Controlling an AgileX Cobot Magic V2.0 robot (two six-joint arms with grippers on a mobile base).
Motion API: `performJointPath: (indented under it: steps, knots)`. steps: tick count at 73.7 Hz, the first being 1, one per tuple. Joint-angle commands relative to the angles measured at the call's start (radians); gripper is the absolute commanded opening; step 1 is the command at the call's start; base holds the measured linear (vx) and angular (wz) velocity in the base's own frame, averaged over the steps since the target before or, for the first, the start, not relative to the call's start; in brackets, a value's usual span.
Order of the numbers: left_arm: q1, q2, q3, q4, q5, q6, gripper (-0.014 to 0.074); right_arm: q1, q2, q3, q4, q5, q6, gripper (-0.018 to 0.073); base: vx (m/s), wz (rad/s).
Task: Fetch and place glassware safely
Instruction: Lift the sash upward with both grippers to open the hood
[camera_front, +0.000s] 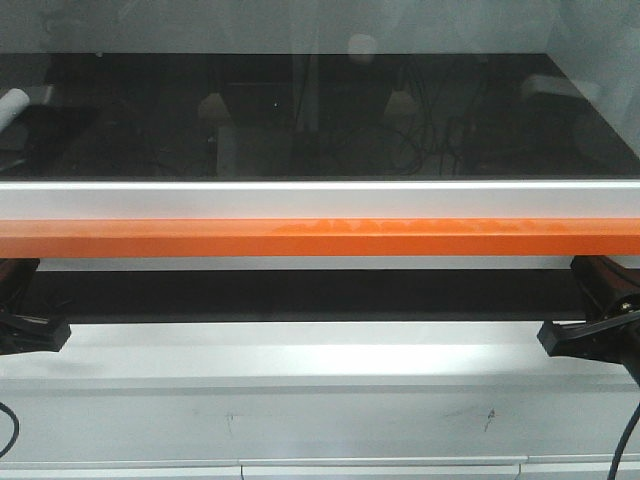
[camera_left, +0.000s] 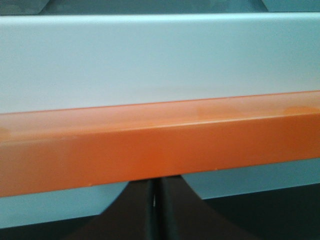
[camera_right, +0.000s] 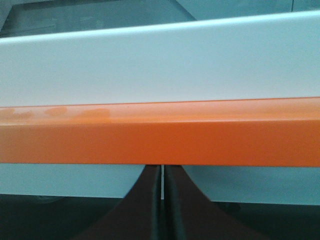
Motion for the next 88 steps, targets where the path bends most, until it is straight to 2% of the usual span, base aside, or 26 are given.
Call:
performJointPath:
  steps: [1, 18, 32, 66, 88]
  knots:
    - [-0.006, -0.013, -0.095, -0.017, -0.239, -0.021, -0.0007, 0.002, -0.045, -0.067, -0.003, -0.205, -0.011, -0.0001, 0.0, 0.02]
    - [-0.006, -0.081, -0.101, -0.018, -0.197, -0.012, -0.0007, 0.002, -0.114, -0.166, -0.012, -0.026, -0.011, -0.0001, 0.0, 0.01]
    - [-0.006, -0.121, -0.164, -0.018, -0.095, -0.01, -0.0007, 0.002, -0.139, -0.221, -0.023, 0.025, -0.011, -0.0001, 0.0, -0.01]
    - [-0.007, -0.18, -0.207, -0.017, -0.011, -0.02, -0.0007, 0.002, -0.231, -0.266, -0.023, 0.159, -0.007, -0.0001, 0.0, 0.0]
    - [-0.008, -0.313, -0.208, -0.017, 0.239, -0.02, -0.0007, 0.002, -0.369, -0.266, -0.031, 0.373, 0.058, -0.0001, 0.0, 0.0]
